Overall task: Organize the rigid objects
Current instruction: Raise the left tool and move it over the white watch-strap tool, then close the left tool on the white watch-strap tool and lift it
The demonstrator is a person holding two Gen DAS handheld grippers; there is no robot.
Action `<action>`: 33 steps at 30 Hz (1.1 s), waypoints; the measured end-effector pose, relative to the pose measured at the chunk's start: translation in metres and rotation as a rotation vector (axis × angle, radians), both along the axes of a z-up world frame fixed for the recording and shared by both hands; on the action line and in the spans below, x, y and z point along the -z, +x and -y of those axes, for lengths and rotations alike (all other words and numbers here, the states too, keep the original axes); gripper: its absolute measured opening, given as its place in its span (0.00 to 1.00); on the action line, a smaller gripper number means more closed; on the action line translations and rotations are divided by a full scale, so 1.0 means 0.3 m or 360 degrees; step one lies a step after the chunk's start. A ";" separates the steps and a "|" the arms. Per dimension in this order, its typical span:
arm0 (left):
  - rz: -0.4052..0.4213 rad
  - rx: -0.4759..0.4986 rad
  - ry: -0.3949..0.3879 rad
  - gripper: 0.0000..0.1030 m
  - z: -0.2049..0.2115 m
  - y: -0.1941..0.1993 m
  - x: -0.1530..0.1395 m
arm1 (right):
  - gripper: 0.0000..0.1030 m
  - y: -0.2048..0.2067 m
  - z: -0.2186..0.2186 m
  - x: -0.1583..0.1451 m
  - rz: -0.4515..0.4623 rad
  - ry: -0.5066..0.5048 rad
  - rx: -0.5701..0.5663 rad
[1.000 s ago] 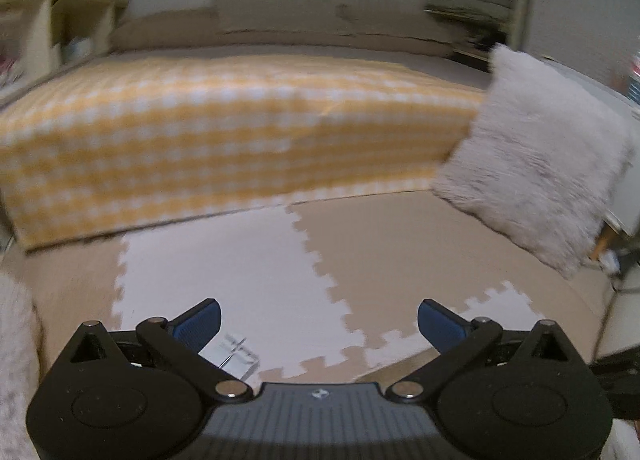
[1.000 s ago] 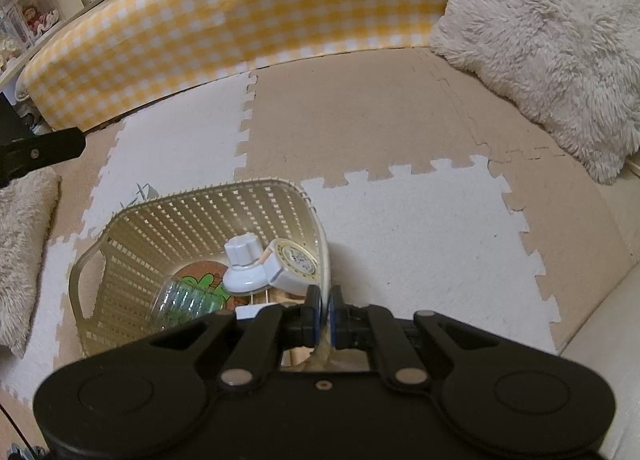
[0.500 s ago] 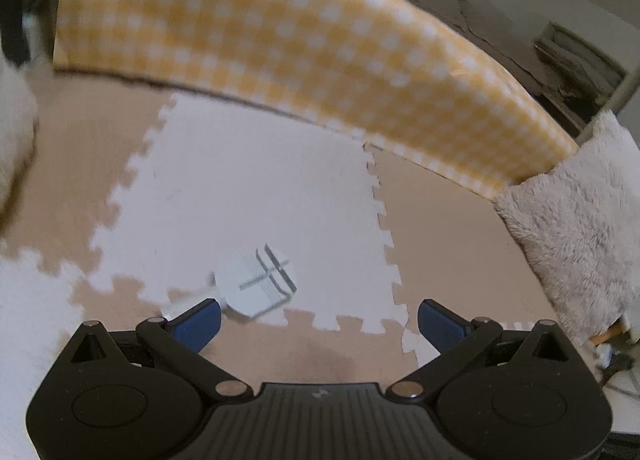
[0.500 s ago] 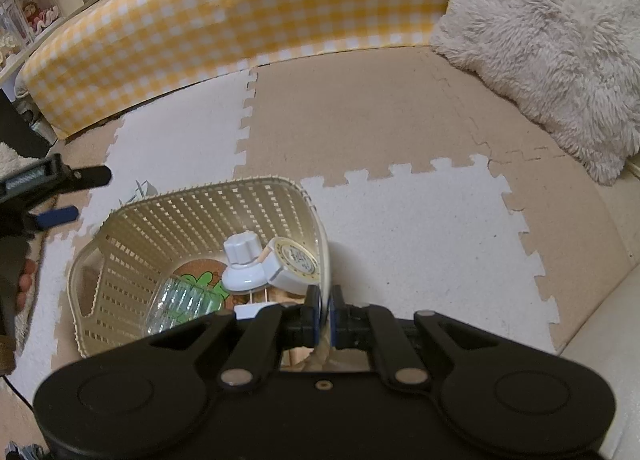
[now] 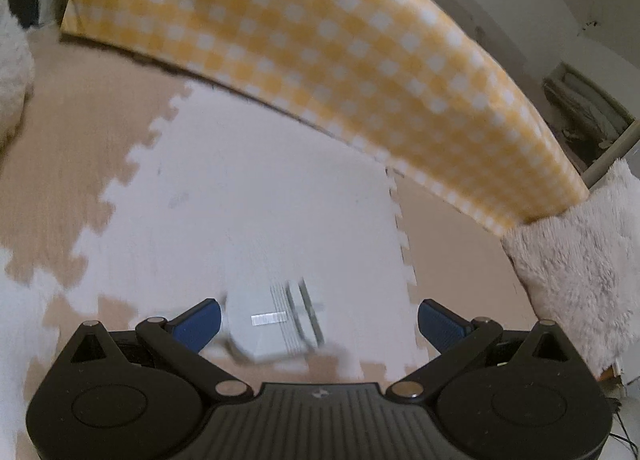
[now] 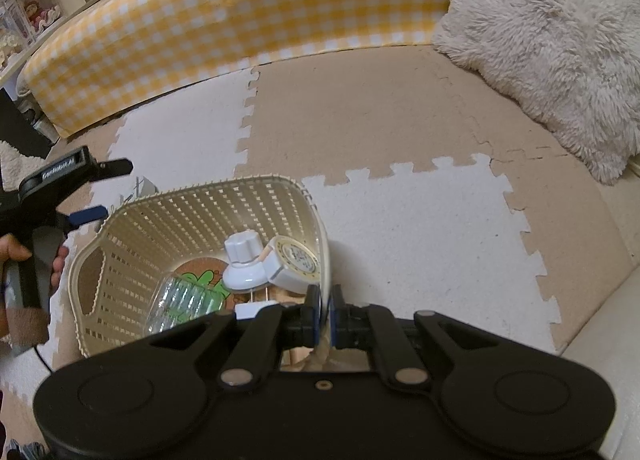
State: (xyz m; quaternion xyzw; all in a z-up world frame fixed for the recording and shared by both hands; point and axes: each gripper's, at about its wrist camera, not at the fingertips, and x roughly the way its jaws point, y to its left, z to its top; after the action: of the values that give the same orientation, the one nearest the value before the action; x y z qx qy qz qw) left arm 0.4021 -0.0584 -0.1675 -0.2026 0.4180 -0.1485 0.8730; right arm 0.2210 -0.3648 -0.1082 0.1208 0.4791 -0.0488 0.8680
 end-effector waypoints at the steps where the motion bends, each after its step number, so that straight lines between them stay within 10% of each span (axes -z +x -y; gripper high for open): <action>1: -0.0003 -0.0010 0.0008 1.00 -0.001 0.010 0.005 | 0.05 0.000 0.001 0.000 0.0001 0.0002 0.0000; 14: -0.0148 0.0221 0.0169 1.00 0.065 0.028 -0.124 | 0.05 0.017 -0.001 0.017 -0.0018 0.0003 -0.0014; 21: -0.0370 0.0235 0.0171 1.00 0.076 0.022 -0.012 | 0.05 0.013 -0.001 0.015 -0.0015 0.0001 -0.0014; 33: -0.0092 0.0048 0.0270 1.00 0.091 0.019 0.039 | 0.05 0.010 0.001 0.009 -0.0015 0.0002 -0.0017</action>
State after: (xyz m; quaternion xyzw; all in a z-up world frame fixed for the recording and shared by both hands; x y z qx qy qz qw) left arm 0.4078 -0.0856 -0.1793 -0.1257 0.4571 -0.1199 0.8723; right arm 0.2239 -0.3649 -0.1109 0.1187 0.4839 -0.0445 0.8659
